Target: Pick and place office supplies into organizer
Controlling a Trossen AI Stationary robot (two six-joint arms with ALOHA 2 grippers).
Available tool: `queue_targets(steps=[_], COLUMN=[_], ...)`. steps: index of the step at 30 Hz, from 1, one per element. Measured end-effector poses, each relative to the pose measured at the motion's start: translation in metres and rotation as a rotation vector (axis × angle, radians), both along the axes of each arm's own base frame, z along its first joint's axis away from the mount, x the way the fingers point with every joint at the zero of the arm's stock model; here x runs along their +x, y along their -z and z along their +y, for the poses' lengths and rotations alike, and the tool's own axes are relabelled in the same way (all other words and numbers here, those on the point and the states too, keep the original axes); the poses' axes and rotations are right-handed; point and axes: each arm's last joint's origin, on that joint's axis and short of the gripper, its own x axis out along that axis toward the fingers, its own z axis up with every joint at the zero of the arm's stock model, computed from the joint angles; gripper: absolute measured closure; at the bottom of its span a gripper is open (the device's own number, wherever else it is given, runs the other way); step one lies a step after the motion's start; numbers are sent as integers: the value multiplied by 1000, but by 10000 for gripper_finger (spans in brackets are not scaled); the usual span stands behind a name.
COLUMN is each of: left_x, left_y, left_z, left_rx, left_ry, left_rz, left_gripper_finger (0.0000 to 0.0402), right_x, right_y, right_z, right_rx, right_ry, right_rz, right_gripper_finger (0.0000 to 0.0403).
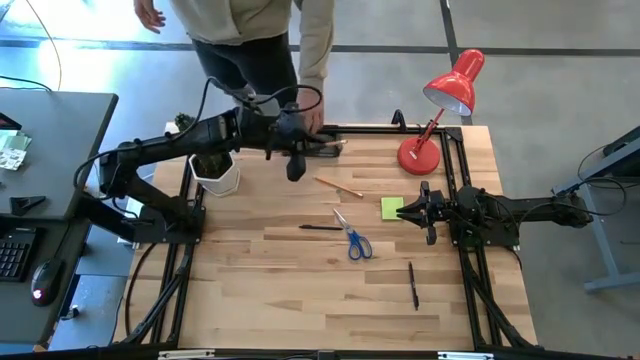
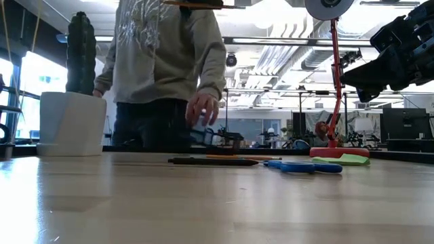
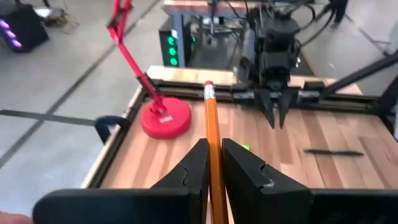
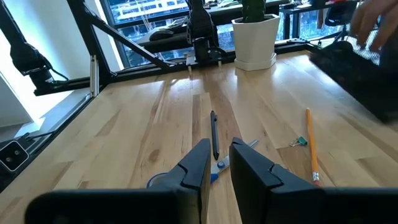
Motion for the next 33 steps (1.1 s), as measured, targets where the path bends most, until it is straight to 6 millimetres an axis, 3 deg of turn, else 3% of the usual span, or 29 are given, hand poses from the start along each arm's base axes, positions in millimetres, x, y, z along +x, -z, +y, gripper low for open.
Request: queue_targets(steps=[6, 15, 23, 33], left_x=[0, 19, 40, 45], left_y=[10, 58, 84, 115], left_z=[0, -1, -11, -19], left_rx=[2, -82, -107, -125], left_ry=[34, 90, 143, 164], left_rz=[87, 364, 443, 494], left_gripper_finger=[371, 371, 383, 381], right_x=[0, 0, 0, 0], right_y=[0, 0, 0, 0], right_z=[0, 0, 0, 0], right_rx=[0, 0, 0, 0], right_ry=[1, 1, 1, 1], right_rz=[0, 1, 0, 0], right_gripper_finger=[350, 350, 350, 350])
